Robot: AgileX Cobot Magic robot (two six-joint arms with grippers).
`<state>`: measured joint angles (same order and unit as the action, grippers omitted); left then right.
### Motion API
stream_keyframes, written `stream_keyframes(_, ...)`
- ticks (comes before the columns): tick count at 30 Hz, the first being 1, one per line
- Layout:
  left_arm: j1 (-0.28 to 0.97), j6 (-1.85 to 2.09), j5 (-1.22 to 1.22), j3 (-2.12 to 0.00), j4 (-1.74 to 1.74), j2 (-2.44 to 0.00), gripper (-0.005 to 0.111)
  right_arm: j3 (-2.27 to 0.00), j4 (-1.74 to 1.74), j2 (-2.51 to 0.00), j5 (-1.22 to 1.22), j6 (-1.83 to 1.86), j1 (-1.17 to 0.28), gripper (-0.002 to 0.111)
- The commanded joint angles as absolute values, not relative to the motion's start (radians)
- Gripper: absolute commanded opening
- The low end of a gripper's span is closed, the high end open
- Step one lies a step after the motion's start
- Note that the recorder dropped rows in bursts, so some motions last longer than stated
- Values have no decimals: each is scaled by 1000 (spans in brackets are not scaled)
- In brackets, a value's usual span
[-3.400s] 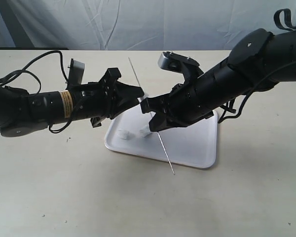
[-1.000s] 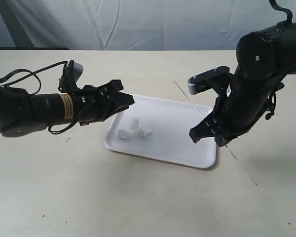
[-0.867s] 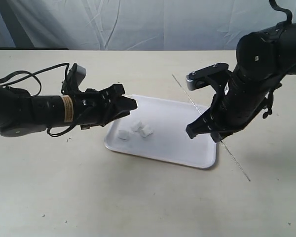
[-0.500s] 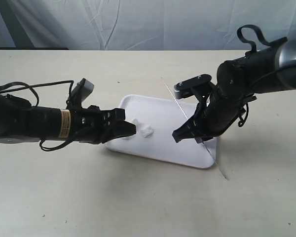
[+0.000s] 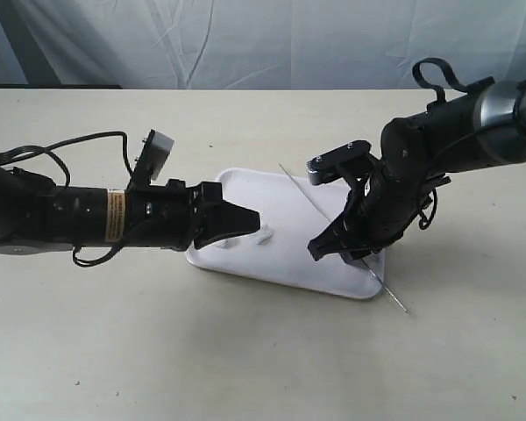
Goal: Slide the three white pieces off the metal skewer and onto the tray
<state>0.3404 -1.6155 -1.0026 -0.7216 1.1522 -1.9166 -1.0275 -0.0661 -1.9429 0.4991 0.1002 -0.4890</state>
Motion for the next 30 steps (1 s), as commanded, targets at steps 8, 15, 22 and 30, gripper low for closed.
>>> stream_keyframes(8,340,-1614,-624,-719,1212,-1725,0,-1023,-20,-1625,505,109,-489,33)
stream_keyframes(15,340,-1616,-303,-691,1320,-1382,0,-997,79,-1357,432,127,-489,33)
stream_keyframes(22,340,-1609,-55,-597,1378,-1038,0,-818,150,-1152,243,127,-476,33)
stream_keyframes(30,340,-1609,21,-478,1392,-738,0,-596,121,-984,53,48,-254,32)
